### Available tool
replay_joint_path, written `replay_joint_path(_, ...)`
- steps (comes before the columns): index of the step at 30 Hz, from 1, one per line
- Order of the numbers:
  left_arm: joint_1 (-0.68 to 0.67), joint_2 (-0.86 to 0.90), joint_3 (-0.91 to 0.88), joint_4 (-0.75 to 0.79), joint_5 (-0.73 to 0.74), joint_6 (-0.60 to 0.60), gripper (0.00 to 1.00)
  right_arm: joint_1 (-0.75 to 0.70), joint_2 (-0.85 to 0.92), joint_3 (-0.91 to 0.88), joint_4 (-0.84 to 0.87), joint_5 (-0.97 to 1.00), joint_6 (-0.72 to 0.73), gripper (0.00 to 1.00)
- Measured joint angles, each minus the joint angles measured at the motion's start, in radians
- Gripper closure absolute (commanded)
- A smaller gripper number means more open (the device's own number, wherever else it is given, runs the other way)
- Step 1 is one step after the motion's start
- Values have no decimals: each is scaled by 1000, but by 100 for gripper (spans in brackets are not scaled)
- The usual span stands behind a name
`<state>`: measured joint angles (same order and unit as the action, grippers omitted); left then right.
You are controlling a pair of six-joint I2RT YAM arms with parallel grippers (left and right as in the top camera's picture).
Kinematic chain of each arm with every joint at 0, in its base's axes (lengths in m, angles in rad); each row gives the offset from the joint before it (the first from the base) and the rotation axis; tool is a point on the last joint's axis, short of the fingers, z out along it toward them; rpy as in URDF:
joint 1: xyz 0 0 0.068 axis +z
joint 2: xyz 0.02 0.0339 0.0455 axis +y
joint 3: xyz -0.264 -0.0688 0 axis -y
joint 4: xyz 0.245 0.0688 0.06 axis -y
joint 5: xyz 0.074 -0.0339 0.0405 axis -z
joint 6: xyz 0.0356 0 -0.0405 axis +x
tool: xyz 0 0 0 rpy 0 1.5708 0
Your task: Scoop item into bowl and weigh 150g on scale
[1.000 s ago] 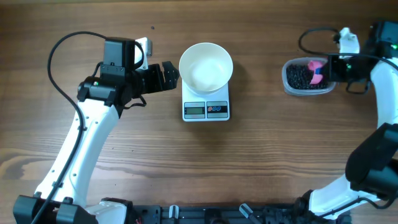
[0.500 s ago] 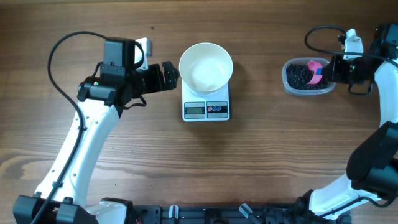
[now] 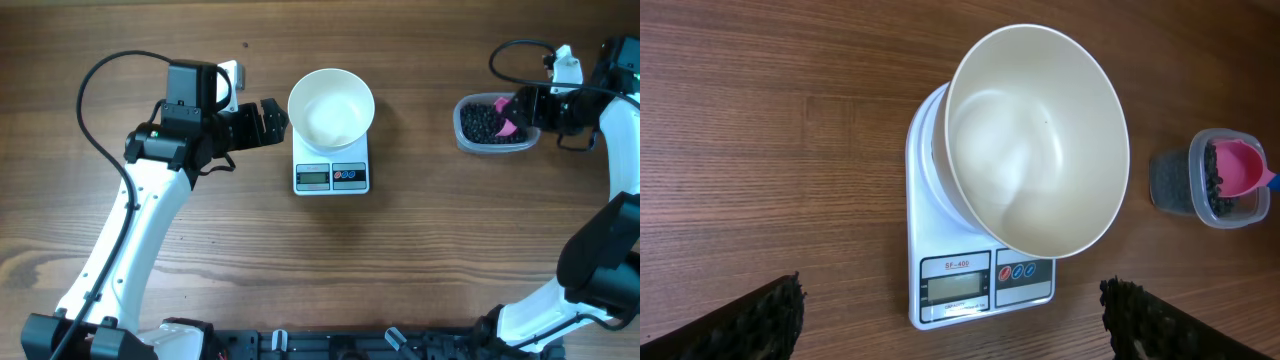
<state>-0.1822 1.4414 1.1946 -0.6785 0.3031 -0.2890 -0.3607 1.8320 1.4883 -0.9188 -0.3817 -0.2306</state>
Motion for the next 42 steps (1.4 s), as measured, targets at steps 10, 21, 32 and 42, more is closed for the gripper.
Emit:
replay_joint_path(10, -1, 0, 0, -13, 0, 0, 0, 0, 0, 13, 103, 41, 2, 0)
replay_joint_path(21, -4, 0, 0, -78, -1, 3, 17, 0, 0, 18, 196, 43, 37, 0)
replay_joint_path(32, -317, 0, 2, -310, -14, 8, 5, 0, 0, 18, 198, 43, 37, 0)
replay_joint_path(42, -610, 83, 2, -307, -33, 92, 0, 0, 0, 18, 199, 43, 37, 0)
